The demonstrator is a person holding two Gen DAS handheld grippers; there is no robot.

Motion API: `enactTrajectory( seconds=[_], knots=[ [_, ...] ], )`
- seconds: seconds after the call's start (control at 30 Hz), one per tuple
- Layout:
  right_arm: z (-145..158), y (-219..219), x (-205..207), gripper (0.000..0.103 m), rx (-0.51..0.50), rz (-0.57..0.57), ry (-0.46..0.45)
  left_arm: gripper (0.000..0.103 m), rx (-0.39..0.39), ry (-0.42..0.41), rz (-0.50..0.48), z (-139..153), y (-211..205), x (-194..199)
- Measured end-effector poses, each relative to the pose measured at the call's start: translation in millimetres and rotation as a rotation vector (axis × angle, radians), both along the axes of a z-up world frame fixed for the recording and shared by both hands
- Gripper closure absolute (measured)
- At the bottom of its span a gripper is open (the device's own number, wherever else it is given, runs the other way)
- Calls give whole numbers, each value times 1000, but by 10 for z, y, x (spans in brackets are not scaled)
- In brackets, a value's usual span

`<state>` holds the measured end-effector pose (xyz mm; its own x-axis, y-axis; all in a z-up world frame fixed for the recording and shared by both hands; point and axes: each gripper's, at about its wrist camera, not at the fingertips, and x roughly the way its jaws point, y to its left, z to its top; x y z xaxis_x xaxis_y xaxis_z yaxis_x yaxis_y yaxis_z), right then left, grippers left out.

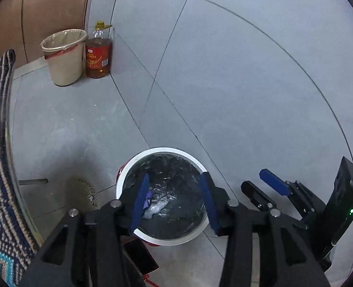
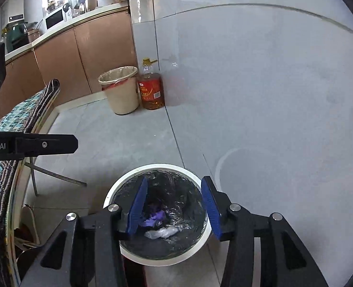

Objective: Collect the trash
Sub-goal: 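Carry both items over the white bin and open both tools to drop them, then move both tools back over the table toward the remaining trash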

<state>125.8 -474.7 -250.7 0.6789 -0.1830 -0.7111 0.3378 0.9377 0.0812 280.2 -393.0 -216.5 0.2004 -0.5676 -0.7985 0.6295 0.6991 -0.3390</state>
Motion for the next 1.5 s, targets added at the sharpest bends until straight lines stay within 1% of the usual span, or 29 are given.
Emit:
enactTrajectory(
  seconds=[0.17, 0.33, 0.4, 0.53, 0.67, 0.87, 1.1, 1.3, 1.43, 1.5],
  knots=[
    [167, 113, -25, 59, 1, -2, -36, 60, -20, -47, 5, 228, 174, -159],
    [415, 283, -207, 59, -11, 5, -92, 60, -50, -105, 10, 538, 408, -358],
    [547, 377, -277, 59, -15, 14, -122, 60, -62, -127, 16, 671, 533, -449],
    [803, 598, -382, 58, -31, 42, -177, 55, -95, -174, 32, 944, 832, -643],
    [1070, 854, -462, 57, -45, 80, -234, 54, -127, -232, 54, 1240, 1201, -841],
    [1483, 1309, -589, 57, -71, 156, -318, 54, -182, -316, 123, 1651, 1879, -1075],
    [1933, 1922, -761, 56, -118, 272, -410, 53, -229, -428, 230, 1994, 2819, -1413],
    [2185, 2421, -879, 55, -147, 385, -462, 53, -251, -503, 341, 2148, 3635, -1625],
    [2285, 2670, -896, 55, -146, 450, -485, 53, -233, -538, 433, 2198, 4164, -1689],
    [2308, 2747, -885, 55, -138, 473, -491, 53, -224, -547, 471, 2200, 4353, -1686]
  ],
)
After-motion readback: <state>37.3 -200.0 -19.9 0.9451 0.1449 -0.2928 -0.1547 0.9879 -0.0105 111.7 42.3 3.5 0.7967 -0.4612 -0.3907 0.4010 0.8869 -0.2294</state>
